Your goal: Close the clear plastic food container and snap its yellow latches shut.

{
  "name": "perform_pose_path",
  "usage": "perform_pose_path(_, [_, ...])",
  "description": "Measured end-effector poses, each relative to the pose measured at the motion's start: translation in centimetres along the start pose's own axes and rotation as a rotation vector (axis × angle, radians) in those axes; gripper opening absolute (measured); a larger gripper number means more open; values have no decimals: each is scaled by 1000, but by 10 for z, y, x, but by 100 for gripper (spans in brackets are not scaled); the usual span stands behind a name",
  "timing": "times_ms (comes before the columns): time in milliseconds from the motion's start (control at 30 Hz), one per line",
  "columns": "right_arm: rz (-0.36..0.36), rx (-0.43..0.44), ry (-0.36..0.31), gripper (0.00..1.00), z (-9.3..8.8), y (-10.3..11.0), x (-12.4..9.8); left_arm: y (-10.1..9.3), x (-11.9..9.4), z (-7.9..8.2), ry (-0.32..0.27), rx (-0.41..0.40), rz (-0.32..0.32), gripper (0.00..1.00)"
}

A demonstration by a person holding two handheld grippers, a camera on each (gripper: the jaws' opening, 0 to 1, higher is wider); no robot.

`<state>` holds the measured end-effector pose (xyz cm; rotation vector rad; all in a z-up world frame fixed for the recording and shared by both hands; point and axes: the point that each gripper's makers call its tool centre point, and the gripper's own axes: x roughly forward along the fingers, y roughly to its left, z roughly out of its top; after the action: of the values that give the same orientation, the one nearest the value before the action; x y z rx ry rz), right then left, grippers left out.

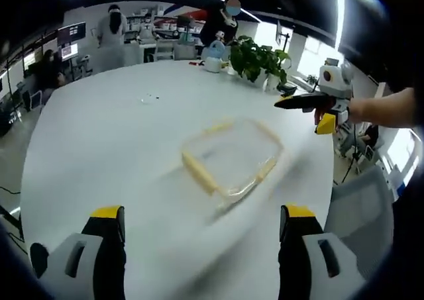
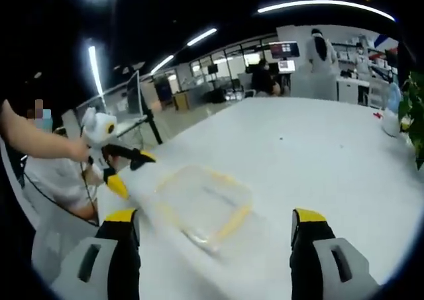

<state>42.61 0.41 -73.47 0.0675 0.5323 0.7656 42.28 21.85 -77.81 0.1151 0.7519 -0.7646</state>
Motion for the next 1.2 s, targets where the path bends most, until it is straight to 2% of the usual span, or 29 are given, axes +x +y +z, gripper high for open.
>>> perform_pose_path(200, [-34,4,-42,94,6,-2,-11,2,-6,-7,-15,-20,16,98])
perform_pose_path(400, [-48,16,-51,94,3,1,-17,3,-14,-14,-28,-38,28,98])
perform_pose_path(667, [-56,21,-67,94,0,8,-22,4,-25,-17,-79,-91,44,98])
perform_pose_path(867, [-78,22,-84,94,0,11,-30,7,-37,-14,-155,-122,94,97])
perform_pose_path(1033, [-87,27,-82,93,-2,10,-33,8,-39,-18,-151,-127,104,97])
perform_pose_path(1200, [-96,42,-96,93,0,13,-38,9,-46,-13,-180,-131,115,97])
